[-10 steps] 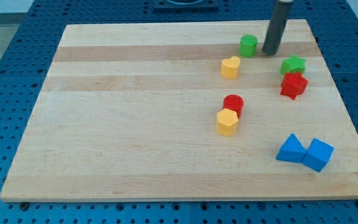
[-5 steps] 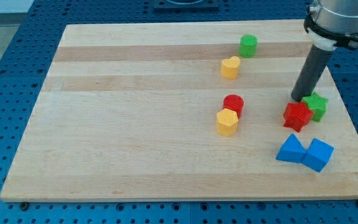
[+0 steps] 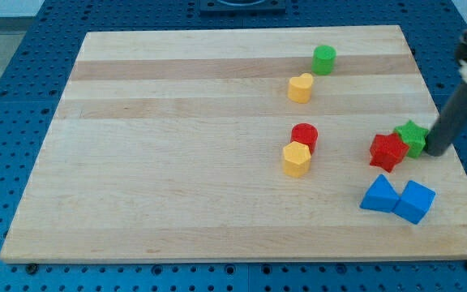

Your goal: Push the green star vertically below the green circle

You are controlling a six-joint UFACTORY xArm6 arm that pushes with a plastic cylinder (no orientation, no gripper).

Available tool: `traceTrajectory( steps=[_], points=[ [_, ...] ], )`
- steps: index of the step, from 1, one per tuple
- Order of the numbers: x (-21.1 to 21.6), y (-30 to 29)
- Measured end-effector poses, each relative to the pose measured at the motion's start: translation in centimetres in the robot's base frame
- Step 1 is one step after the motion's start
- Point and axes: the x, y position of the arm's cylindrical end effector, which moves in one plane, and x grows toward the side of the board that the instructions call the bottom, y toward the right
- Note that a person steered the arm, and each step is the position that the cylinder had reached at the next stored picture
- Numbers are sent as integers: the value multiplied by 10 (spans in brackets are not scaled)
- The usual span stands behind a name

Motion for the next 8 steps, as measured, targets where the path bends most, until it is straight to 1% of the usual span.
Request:
traceTrajectory(
  steps=[1,2,3,4,5,6,8],
  points=[
    [-16,-38],
    [-1,-77],
    [15,-102],
    [15,-103],
    [-18,-60],
    [-66,-31],
    [-100,-72]
  ],
)
